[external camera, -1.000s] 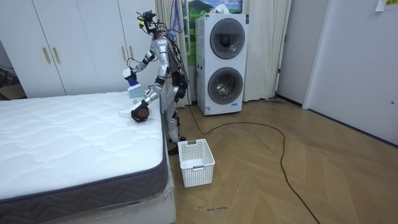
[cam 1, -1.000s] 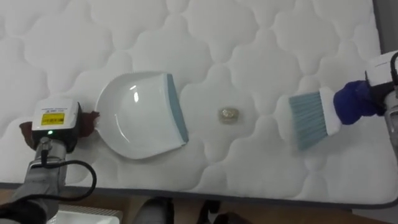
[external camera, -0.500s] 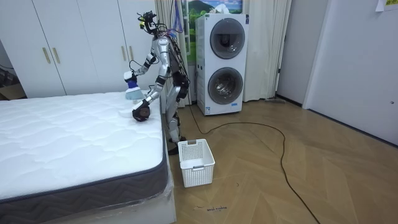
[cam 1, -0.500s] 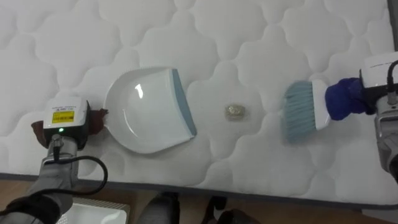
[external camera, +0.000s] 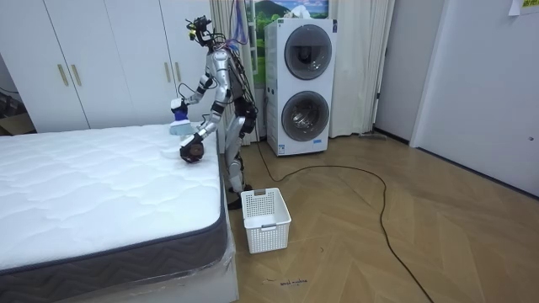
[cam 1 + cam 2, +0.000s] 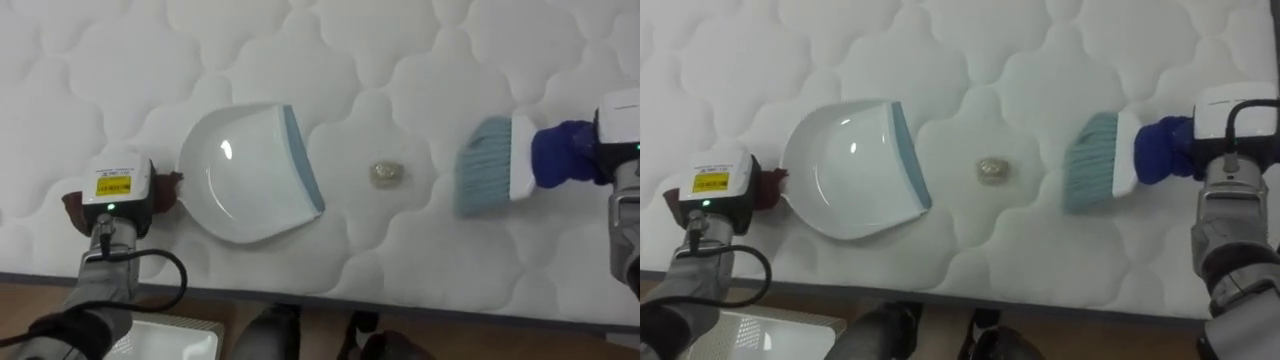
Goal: Clean bed
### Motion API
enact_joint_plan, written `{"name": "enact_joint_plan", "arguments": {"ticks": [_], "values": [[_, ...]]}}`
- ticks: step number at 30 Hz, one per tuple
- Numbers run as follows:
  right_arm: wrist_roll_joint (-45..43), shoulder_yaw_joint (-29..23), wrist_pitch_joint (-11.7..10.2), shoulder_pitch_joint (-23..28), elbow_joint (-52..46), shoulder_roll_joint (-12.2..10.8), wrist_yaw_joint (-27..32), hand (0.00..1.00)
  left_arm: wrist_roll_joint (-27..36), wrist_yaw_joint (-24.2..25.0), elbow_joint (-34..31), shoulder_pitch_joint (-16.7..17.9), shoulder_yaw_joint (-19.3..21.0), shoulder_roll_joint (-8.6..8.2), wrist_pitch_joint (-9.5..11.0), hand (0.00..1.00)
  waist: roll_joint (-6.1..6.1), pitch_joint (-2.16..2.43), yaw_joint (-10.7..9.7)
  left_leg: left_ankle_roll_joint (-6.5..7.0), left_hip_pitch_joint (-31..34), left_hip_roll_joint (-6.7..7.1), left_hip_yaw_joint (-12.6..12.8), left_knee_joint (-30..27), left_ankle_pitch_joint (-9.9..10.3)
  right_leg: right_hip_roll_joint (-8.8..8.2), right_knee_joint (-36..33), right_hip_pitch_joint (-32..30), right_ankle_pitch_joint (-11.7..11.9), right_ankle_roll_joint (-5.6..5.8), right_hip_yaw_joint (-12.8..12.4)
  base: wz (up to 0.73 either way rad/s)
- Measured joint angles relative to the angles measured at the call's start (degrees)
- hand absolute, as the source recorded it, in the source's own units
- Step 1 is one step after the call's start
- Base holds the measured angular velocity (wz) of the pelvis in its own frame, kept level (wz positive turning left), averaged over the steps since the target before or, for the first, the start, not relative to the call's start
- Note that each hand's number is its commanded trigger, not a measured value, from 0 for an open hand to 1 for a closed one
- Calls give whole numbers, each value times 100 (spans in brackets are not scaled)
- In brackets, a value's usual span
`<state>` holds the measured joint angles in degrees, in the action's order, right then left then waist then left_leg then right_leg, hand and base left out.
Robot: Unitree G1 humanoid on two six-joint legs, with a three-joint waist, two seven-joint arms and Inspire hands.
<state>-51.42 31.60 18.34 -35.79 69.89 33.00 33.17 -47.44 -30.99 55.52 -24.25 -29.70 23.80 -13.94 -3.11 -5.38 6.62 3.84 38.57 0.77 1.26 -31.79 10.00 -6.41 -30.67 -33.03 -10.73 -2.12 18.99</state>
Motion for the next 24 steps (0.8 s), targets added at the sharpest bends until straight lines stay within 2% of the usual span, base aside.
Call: {"name": "enact_joint_plan", "arguments": {"ticks": [10, 12, 17, 20, 24], "values": [[-65, -18, -4, 30, -83, -110, 216, 100, 21, 17, -31, -32, -101, -99, -97, 100, 2, 2, -4, 43, 34, 86, 22, 12, -60, -131, -222, -144, -82, 41, -115, 1], [-80, 47, -9, 111, -141, -130, 324, 100, 21, 14, -14, -43, -145, -114, -97, 100, 1, 1, 30, 48, 30, 85, 39, 9, -63, -130, -229, -148, -83, 44, -143, 0], [-481, 120, 4, 314, -281, -358, 470, 100, 62, 12, -4, -51, -190, -142, -101, 100, 1, 1, 30, 50, 30, 87, 36, 9, -69, -115, -218, -146, -80, 47, -168, 0], [-554, 316, 36, 385, -282, -365, 484, 100, 62, 17, 13, -51, -188, -172, -108, 100, 1, 1, 32, 51, 27, 88, 41, 4, -71, -121, -240, -146, -80, 47, -173, 0], [-734, 319, 129, 421, -327, -430, 492, 100, 63, 29, 3, -39, -190, -182, -149, 100, 1, 2, 33, 49, 24, 93, 81, -7, -73, -137, -322, -196, -91, 46, -208, -3]]}}
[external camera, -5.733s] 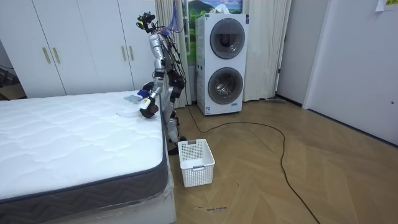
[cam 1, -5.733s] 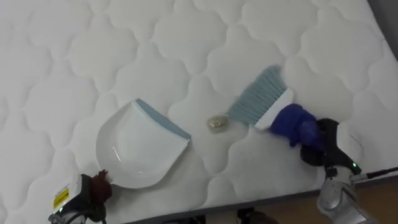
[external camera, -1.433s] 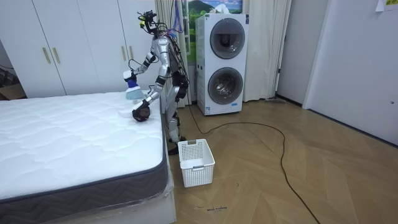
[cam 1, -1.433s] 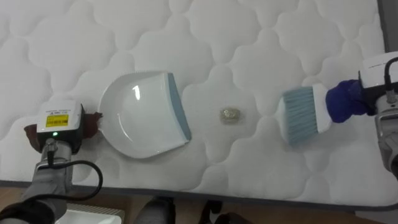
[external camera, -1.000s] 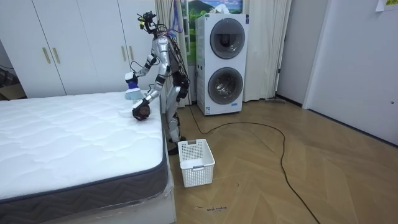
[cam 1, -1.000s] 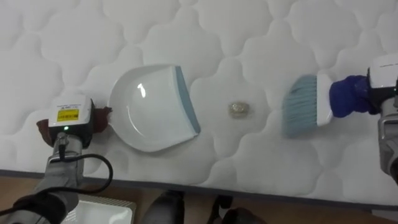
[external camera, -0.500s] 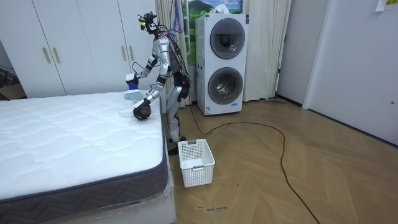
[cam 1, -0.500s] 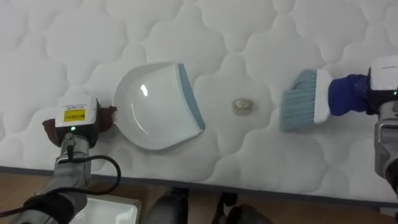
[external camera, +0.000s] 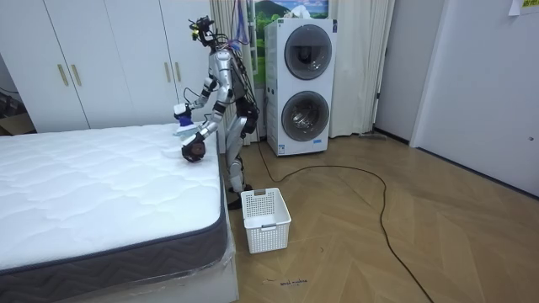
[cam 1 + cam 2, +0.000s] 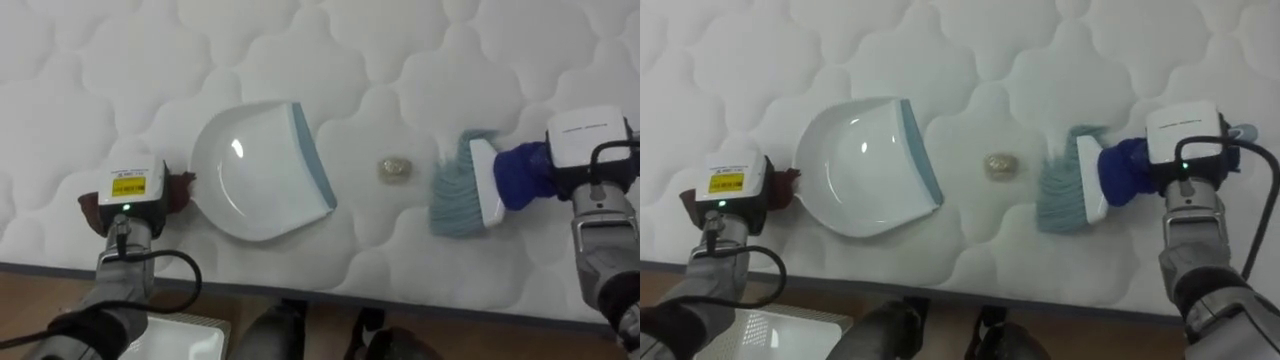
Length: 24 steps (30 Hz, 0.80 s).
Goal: Clean bed
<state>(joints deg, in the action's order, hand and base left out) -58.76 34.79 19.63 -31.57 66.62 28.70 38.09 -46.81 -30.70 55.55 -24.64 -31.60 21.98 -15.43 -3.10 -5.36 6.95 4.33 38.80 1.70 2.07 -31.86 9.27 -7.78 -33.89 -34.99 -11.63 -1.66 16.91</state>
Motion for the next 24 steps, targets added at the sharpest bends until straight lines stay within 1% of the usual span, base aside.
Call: {"name": "enact_joint_plan", "arguments": {"ticks": [4, 8, 9, 15, 21, 24], "values": [[-5, 14, 46, -1, -137, -9, 5, 100, 0, 46, -75, 58, 1, -6, -56, 100, -6, 3, 34, -2, -1, 9, 94, 2, -1, 48, -57, -81, -4, -4, -218, -10], [-36, 110, 53, 0, -226, -15, 5, 100, 0, 161, -157, 71, 1, -2, -58, 100, -6, 3, 54, -30, -2, -14, 104, 6, -19, 190, -29, -103, -6, -4, -451, -3], [-36, 166, 55, 0, -254, -48, 2, 100, -1, 184, -159, 73, 1, -5, -53, 100, -9, 5, 66, -40, -6, -22, 107, 11, -26, 200, 5, -103, -6, -6, -463, 0], [-54, 314, 146, 9, -443, -62, -55, 100, 4, 222, -221, 125, -3, -5, -54, 100, -9, 6, 70, -69, -12, -61, 115, 22, -43, 247, 43, -87, 3, -35, -460, 0], [-136, 334, 150, 102, -693, -66, -84, 100, 4, 265, -245, 123, -3, -12, -54, 100, 1, 10, 64, -91, -13, -90, 134, 34, -55, 288, 27, -86, 7, -53, -479, 0], [-253, 346, 147, 112, -722, -140, -84, 100, 4, 280, -244, 133, -3, -32, -58, 100, 7, 14, 68, -100, -37, -97, 150, 43, -60, 320, 21, -80, 7, -55, -555, -1]]}}
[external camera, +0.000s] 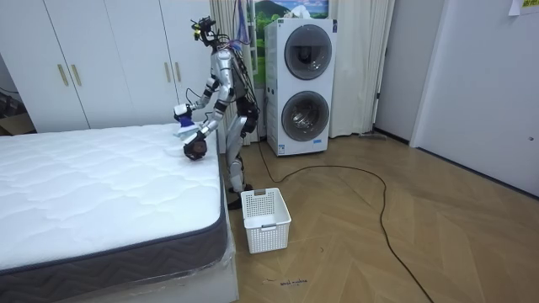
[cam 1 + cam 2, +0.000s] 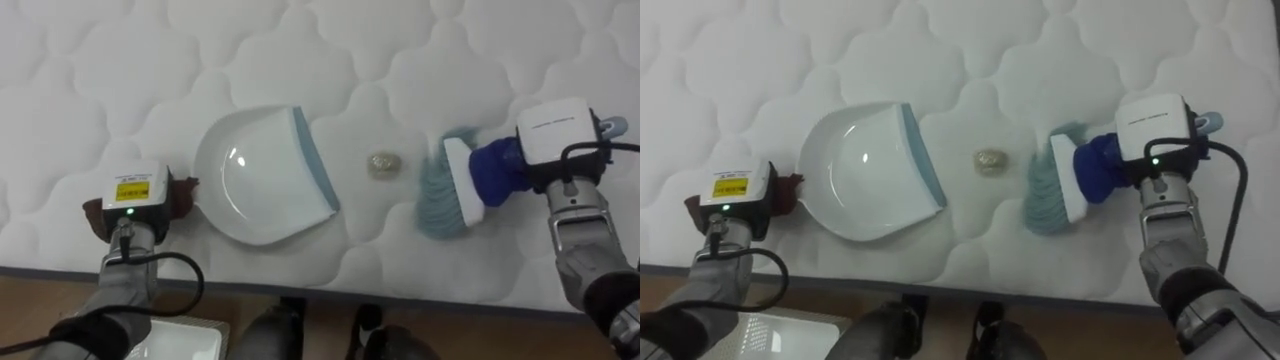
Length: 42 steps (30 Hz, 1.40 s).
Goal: Clean bed
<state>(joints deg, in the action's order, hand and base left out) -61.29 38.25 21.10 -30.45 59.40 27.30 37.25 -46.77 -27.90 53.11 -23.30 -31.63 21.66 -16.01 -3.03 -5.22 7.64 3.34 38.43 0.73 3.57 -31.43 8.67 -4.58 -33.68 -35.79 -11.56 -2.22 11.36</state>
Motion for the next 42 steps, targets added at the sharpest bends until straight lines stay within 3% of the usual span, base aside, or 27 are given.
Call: {"name": "enact_joint_plan", "arguments": {"ticks": [3, 8, 10, 13, 24, 31, 42], "values": [[-26, 55, -88, 4, -68, -76, 19, 100, 0, 55, 0, 5, -2, -58, 2, 100, 19, 8, -2, -5, -14, 2, 8, 3, -4, 2, 4, 1, -1, -2, -18, 0], [-13, 51, -312, 4, -161, -447, 192, 100, -3, 105, 0, 12, -5, -111, 8, 100, 31, 7, 3, -19, -22, 2, 6, 3, -13, 2, -14, -10, -12, -19, -30, 0], [-19, 88, -404, 7, -189, -674, 284, 100, -8, 122, 1, 13, -14, -189, 5, 100, 66, 22, 33, -20, -21, 11, -1, 11, -14, -5, -15, -12, -18, -20, -24, 2], [-30, 104, -527, 35, -202, -791, 294, 100, -16, 151, 2, 25, -20, -322, 14, 100, 121, 30, 63, -16, -5, 60, -68, 19, -17, -35, -26, -9, -43, -6, -1, 12], [-158, 94, -619, 178, -516, -1166, 269, 100, -11, 43, 88, 74, -23, -334, 115, 100, 115, 34, 51, -14, -9, 98, -80, 46, -17, -60, -114, -32, -118, 0, -38, 3], [-143, 101, -700, 209, -727, -1315, 89, 100, -7, -41, 159, 116, -24, -359, 171, 100, 116, 35, 47, -12, -5, 104, -85, 16, -16, -60, -106, -26, -121, 5, -44, 0], [-126, 105, -856, 226, -826, -1346, -187, 100, -5, -179, 220, 170, -23, -431, 168, 100, 143, 53, 52, -12, -9, 102, -89, 10, -16, -59, -117, -24, -121, 5, -37, 0]]}}
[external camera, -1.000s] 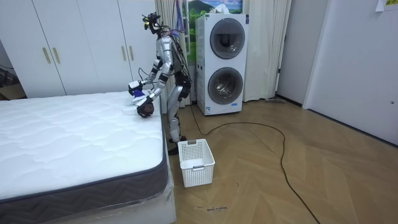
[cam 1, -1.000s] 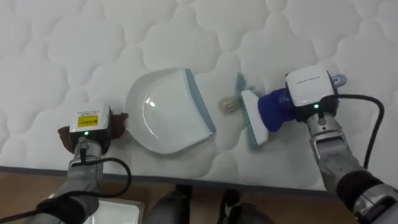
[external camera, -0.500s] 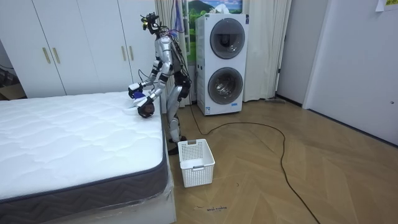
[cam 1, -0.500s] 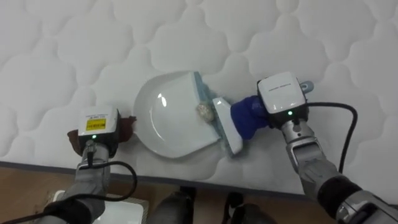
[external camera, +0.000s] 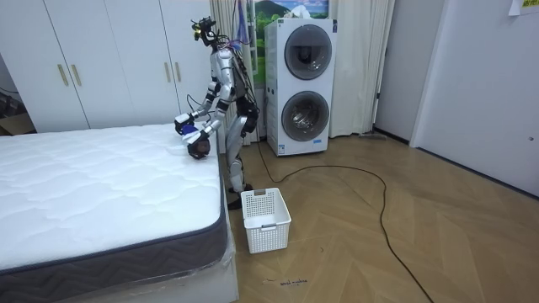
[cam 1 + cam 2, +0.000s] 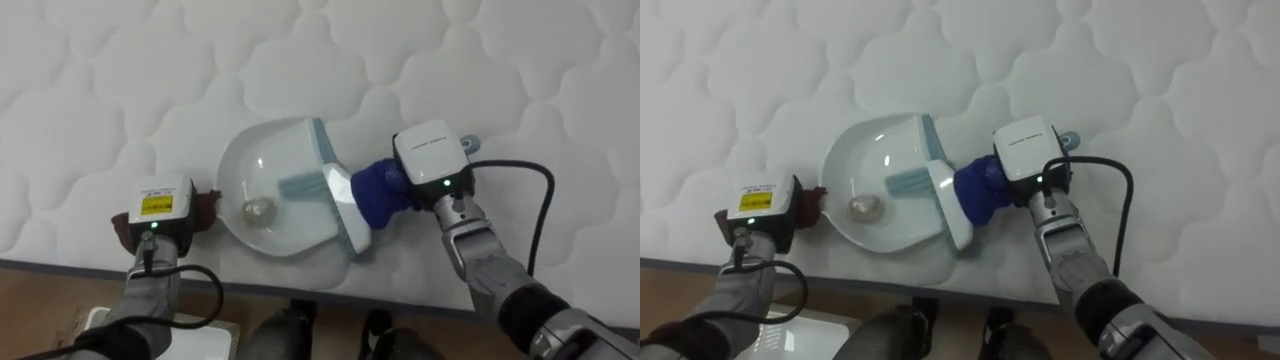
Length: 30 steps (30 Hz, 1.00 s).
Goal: Clean bed
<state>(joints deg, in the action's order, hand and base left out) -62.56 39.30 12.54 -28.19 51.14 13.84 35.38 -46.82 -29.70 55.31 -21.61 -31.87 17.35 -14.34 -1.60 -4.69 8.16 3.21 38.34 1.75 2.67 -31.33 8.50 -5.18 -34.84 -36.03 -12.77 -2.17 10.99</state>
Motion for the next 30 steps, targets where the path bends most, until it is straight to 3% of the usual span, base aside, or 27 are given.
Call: {"name": "enact_joint_plan", "arguments": {"ticks": [16, 22, 26, 30], "values": [[649, -9, -22, 11, -16, 33, -285, 100, -3, 3, 82, 63, 13, -140, -65, 100, 21, 17, -2, 2, -126, 48, 24, 30, 0, -83, -93, 68, -62, 1, 8, 0], [812, -82, -279, 83, -6, 271, -308, 100, 4, -2, 94, 69, 27, -131, 47, 100, 8, 24, -31, 8, -219, 57, 19, 52, 3, -90, -72, 163, -63, 3, -7, 0], [1063, -196, -332, 259, 27, 363, -307, 100, 6, 6, 113, 103, 28, -112, 93, 100, 0, 26, -41, 12, -314, 58, 35, 72, 7, -81, -68, 243, -71, 16, -67, -1], [1839, -296, -452, 305, 259, 394, -317, 100, 164, 14, 161, 200, 135, -92, 167, 100, -3, 27, -191, 16, -485, 69, 28, 110, 10, -71, -15, 423, -84, 38, -109, 1]]}}
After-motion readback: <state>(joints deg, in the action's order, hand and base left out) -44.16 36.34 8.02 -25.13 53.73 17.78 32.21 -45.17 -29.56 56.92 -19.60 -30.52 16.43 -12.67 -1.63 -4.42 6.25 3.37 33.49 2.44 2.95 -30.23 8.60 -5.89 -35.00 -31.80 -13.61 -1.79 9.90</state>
